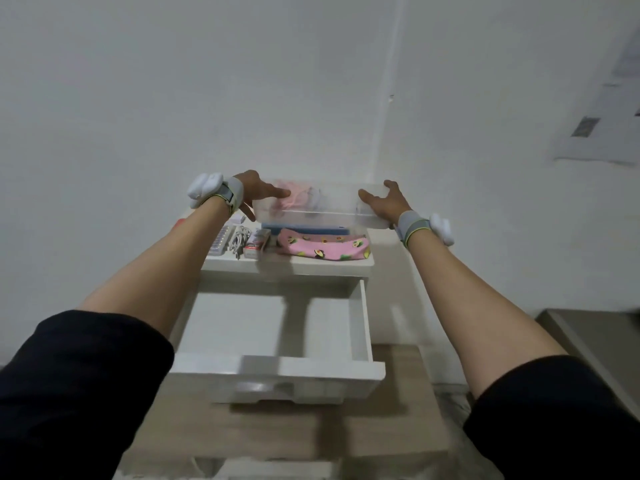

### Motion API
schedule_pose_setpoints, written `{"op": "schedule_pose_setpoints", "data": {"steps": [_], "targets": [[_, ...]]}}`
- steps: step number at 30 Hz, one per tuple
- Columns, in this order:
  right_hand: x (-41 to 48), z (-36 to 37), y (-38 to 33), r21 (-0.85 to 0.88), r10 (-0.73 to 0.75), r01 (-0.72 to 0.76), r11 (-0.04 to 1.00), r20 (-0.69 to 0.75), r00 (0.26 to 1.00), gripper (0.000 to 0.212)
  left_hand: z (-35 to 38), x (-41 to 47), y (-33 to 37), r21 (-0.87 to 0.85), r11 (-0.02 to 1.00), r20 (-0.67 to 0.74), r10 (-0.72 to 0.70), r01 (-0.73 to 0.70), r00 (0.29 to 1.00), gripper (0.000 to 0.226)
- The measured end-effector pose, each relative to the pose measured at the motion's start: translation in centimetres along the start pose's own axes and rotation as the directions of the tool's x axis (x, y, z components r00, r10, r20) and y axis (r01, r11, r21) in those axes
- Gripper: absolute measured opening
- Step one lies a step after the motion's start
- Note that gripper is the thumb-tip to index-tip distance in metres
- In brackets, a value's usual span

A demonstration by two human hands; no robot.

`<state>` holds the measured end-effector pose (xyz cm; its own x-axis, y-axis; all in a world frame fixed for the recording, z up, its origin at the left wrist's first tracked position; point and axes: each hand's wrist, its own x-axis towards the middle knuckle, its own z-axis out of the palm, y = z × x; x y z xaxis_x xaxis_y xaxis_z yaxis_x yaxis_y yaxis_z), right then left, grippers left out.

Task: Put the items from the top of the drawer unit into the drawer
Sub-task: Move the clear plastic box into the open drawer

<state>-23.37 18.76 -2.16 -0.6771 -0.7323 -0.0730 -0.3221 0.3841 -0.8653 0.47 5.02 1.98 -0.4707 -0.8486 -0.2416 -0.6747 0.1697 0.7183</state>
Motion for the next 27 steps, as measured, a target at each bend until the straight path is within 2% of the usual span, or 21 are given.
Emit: {"op": "schedule_pose_setpoints", "data": {"steps": [4, 11, 14, 18, 27], "targets": [[-3.9, -0.4, 0.8, 0.013, 0.004, -0.005, 1.0, 0.029, 1.0, 0.083, 0.7, -3.3, -1.3, -0.011, 1.0, -0.011, -0.018, 0.018, 1.0, 0.061], [-9.3, 0.1, 2.2, 0.009, 0.04, -0.041, 0.999, 0.036, 0.999, 0.082, 1.0, -6.9, -4.1, 0.064, 0.997, 0.006, -0.043, 0.042, 0.999, 0.084], [-11.5, 0.7, 2.7, -0.021, 0.065, -0.064, 0.998, 0.038, 0.997, 0.08, 1.3, -8.1, -5.7, 0.103, 0.994, -0.004, -0.035, 0.035, 0.999, 0.078], [-14.2, 2.1, 3.6, -0.004, 0.115, -0.114, 0.993, 0.041, 0.993, 0.076, 1.7, -9.6, -7.8, 0.087, 0.995, 0.02, -0.048, 0.046, 0.999, 0.089], [-19.2, 6.6, 5.9, 0.015, 0.167, -0.168, 0.986, 0.064, 0.984, 0.077, 2.7, -12.6, -13.9, 0.043, 0.995, 0.045, -0.093, 0.091, 0.995, 0.086]]}}
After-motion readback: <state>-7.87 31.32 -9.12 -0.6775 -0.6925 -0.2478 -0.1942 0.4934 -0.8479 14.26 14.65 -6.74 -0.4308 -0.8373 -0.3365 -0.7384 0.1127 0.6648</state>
